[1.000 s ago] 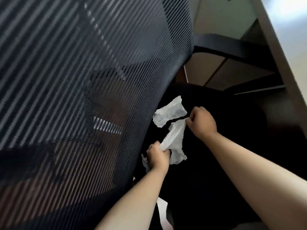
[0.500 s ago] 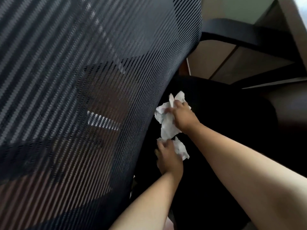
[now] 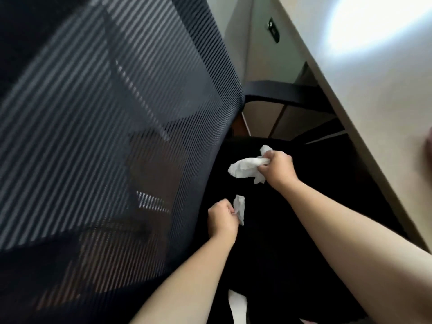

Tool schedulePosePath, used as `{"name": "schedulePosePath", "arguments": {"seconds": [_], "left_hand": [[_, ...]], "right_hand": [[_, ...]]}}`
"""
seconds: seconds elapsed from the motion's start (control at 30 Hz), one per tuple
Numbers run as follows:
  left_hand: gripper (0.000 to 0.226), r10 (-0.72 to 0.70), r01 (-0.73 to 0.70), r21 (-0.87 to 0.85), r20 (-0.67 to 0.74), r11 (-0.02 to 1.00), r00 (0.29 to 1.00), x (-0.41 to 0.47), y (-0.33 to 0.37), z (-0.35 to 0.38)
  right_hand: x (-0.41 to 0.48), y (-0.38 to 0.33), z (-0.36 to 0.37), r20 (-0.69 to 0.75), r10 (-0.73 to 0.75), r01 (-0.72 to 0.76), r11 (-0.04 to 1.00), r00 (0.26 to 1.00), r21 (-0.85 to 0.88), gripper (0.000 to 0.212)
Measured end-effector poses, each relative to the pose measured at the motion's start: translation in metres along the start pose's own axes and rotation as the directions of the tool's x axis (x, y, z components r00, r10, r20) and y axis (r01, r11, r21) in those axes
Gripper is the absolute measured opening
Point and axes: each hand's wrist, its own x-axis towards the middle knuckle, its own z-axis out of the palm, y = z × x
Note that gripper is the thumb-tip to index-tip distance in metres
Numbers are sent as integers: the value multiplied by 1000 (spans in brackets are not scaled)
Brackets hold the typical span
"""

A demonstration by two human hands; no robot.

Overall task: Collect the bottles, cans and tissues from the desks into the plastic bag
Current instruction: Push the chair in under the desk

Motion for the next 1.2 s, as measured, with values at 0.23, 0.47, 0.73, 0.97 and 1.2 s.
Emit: {"name": "schedulePosePath", "arguments": {"seconds": [0.23,0.47,0.73,0.97,1.2], "left_hand": [[11,234,-236,-38,-49,971,971,-28,76,-77],[11,546,-549,-60,-68,833,835,-76,189,-125],[8,865,-869,-163,-122,466,487,-179,323,-113],[17,878,-867,-154,158,474,452,-241,361,-26],[42,761,-863,31,457,504,460,-242,354,-3]], "right_hand": [[-47,-46,-105,-150,17,0,994,989,109,15],[-105,-74,-260,-554,-4,49,996,833,67,9],[-183,-29,-386,-854,-2,-45,999,520,-30,15],[-201,48,-388,-632,99,-367,878,769,-308,21],[-195,72,-389,-389,256,-375,887,885,-270,58]]}}
